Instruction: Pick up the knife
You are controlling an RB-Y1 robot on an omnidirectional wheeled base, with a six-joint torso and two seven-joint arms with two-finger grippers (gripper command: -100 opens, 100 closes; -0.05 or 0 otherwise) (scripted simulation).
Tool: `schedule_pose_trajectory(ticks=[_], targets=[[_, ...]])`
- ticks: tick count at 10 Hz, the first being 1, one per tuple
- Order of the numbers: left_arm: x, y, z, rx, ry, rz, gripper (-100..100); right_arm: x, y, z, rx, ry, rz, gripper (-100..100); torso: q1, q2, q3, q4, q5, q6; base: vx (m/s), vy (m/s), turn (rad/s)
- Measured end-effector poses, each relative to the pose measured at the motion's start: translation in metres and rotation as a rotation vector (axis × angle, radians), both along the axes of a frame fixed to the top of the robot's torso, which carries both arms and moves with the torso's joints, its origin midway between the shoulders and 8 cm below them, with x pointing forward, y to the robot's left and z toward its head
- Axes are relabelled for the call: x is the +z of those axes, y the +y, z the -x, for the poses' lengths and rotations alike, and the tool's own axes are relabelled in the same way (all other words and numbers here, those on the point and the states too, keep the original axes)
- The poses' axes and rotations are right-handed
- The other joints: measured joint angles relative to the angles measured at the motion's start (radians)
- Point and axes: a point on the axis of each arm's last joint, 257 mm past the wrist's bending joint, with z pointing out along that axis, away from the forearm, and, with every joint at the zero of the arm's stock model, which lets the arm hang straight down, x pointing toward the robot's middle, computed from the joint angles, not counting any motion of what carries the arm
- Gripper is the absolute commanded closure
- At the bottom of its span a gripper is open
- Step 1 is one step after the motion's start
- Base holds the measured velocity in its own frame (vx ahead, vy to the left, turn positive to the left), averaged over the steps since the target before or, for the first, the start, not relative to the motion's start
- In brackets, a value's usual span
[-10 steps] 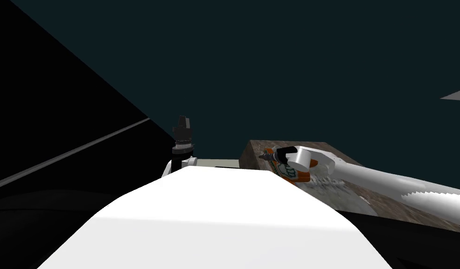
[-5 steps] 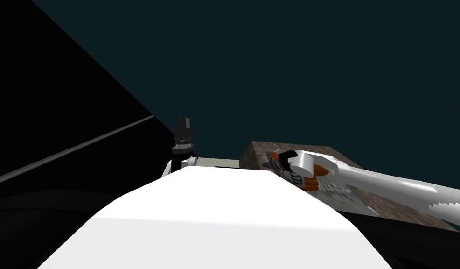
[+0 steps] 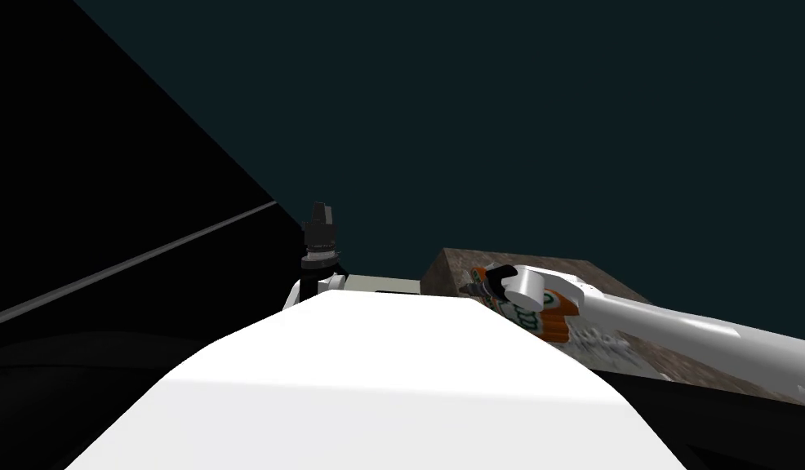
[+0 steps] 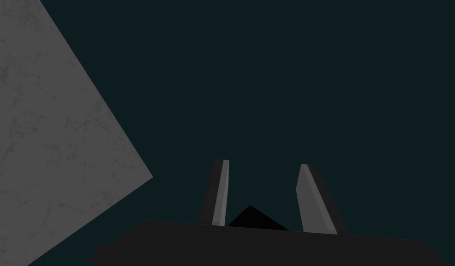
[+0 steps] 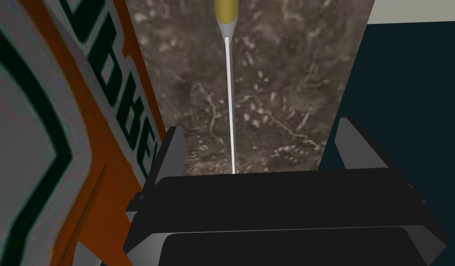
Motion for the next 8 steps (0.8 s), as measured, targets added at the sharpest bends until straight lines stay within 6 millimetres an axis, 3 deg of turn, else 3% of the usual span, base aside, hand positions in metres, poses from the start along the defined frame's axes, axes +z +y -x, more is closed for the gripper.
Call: schedule_pose_trajectory(ticks=[4, 5, 6, 8], targets=[[0.000, 0.000, 0.000, 0.000, 0.000, 0.000, 0, 0.001, 0.002, -0.002, -0.007, -0.004, -0.008, 100, -0.001, 0.000, -0.001, -0.001, -0.001, -0.003, 0.002, -0.001, -0.008], [0.000, 0.000, 0.000, 0.000, 0.000, 0.000, 0, 0.001, 0.002, -0.002, -0.007, -0.005, -0.008, 0, -0.001, 0.000, -0.001, -0.002, -0.001, -0.002, 0.000, 0.000, 0.000], [0.000, 0.000, 0.000, 0.000, 0.000, 0.000, 0, 0.001, 0.002, -0.002, -0.007, -0.005, -0.007, 100, -0.001, 0.000, -0.001, -0.002, -0.001, -0.002, -0.009, -0.020, -0.059], [0.000, 0.000, 0.000, 0.000, 0.000, 0.000, 0, 0.011, 0.005, -0.003, 0.008, -0.005, -0.009, 100, -0.004, 0.002, 0.000, -0.001, -0.002, -0.001, -0.019, -0.035, -0.065]])
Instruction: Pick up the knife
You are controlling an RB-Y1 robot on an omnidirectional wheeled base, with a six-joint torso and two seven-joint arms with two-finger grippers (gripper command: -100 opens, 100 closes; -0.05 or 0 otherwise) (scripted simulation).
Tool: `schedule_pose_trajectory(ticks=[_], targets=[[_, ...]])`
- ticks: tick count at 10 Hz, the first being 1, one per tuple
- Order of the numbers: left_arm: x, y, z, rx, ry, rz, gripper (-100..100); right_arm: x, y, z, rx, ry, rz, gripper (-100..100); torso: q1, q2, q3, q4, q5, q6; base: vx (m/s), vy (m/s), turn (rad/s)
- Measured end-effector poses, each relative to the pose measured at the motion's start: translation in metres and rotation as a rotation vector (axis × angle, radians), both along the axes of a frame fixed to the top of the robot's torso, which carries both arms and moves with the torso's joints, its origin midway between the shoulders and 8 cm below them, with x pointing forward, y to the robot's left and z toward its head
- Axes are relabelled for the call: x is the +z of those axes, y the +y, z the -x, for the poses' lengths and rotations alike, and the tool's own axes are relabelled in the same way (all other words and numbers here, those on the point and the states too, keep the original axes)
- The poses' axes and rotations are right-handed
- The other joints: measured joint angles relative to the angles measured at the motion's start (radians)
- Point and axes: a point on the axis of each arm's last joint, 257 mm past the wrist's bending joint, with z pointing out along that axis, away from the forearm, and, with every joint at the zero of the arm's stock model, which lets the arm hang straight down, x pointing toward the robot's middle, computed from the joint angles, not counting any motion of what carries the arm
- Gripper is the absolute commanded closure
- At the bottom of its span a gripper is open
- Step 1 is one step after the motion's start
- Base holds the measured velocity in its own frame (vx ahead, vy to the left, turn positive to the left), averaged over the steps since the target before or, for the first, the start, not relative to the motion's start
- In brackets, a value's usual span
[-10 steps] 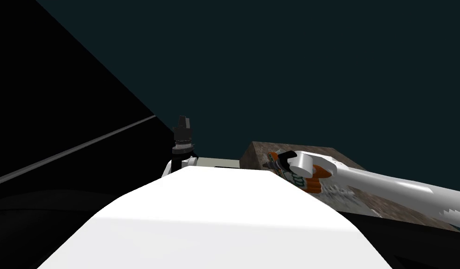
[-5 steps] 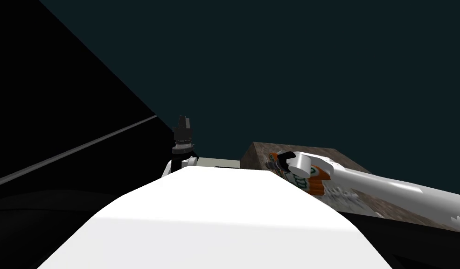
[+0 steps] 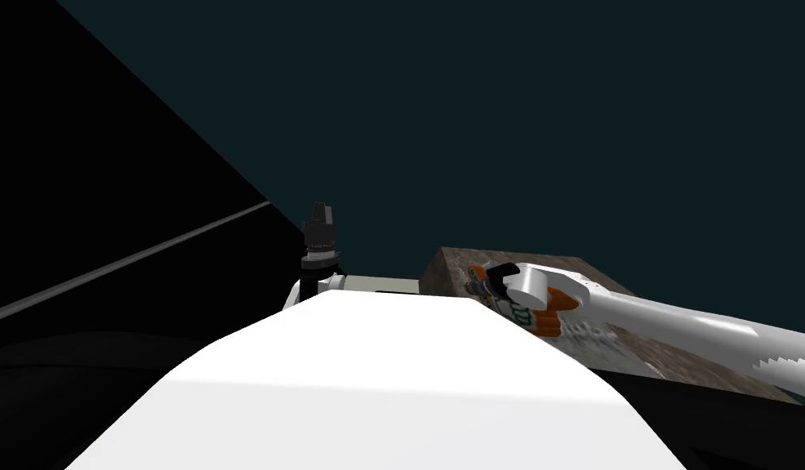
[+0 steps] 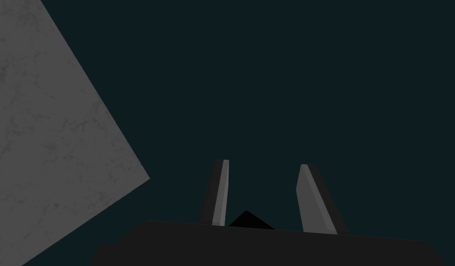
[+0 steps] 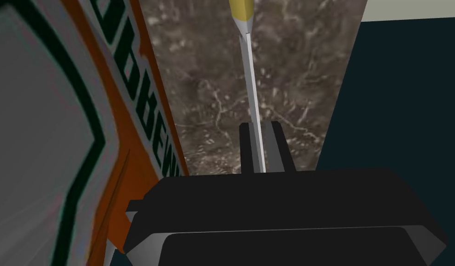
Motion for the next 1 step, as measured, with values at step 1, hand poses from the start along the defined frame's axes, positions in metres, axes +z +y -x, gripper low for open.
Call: schedule_pose_trajectory(ticks=[1], targets=[[0.0000, 0.0000, 0.0000, 0.000, 0.000, 0.000, 0, 0.0005, 0.0001, 0.0000, 0.002, 0.000, 0.001, 0, 0.000, -0.001, 0.000, 0.000, -0.001, 0.000, 0.000, 0.000, 0.000]])
